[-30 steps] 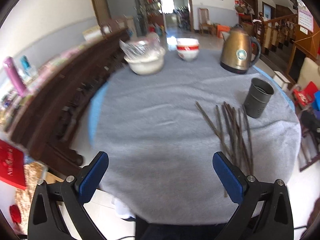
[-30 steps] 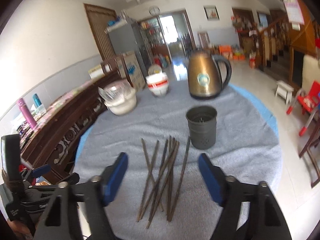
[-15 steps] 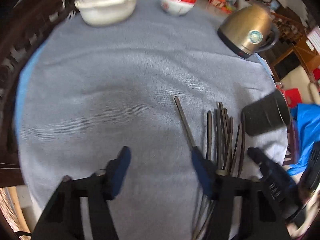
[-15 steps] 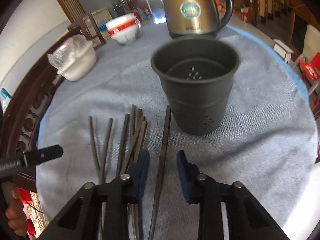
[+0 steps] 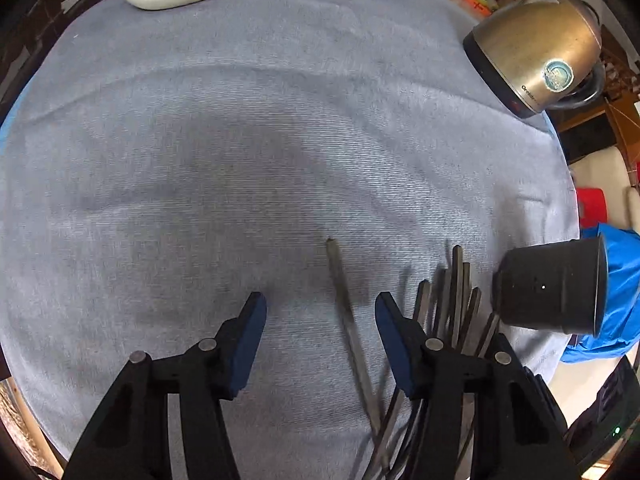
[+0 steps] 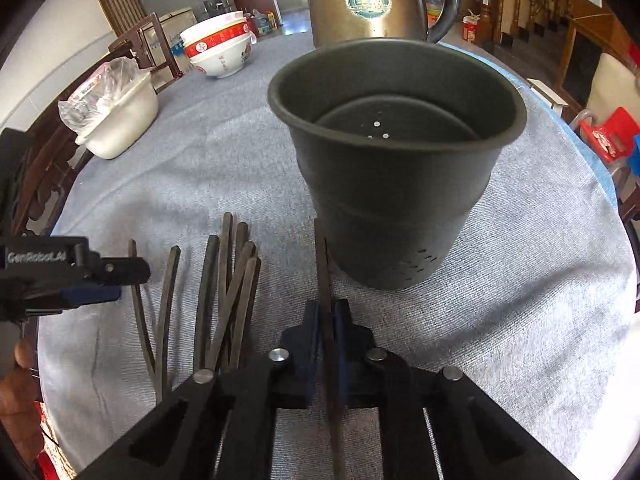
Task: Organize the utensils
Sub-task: 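Lower the right gripper onto a dark chopstick and close on it, then lift the chopstick upright with the right gripper over the grey cup, then lower the chopstick into the grey cup and open the right gripper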
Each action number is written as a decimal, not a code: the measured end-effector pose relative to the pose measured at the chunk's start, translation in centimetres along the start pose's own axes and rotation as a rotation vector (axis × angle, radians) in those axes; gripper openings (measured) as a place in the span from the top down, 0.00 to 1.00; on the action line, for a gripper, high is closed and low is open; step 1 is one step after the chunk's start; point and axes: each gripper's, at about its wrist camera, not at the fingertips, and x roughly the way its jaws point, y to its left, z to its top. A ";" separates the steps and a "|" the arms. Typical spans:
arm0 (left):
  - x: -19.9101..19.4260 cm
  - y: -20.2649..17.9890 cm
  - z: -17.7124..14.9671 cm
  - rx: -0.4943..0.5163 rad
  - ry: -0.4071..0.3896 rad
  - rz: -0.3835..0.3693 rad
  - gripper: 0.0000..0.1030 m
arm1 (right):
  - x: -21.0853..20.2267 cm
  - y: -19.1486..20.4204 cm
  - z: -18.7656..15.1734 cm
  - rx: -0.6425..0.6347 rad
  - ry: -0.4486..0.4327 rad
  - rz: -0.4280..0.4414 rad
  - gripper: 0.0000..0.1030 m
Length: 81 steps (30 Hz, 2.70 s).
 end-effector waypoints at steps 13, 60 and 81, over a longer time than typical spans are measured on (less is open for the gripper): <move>-5.1 -1.9 -1.7 0.042 -0.173 -0.027 0.92 | -7.0 -2.1 -0.7 -0.016 -0.127 0.258 0.94; -16.4 -15.1 -3.0 0.224 -0.706 -0.144 0.91 | -17.5 -5.8 6.2 0.068 -0.656 0.190 0.89; -10.5 4.4 -11.5 -0.005 -0.461 0.020 0.38 | -21.4 -6.1 -4.3 0.093 -0.664 0.300 0.57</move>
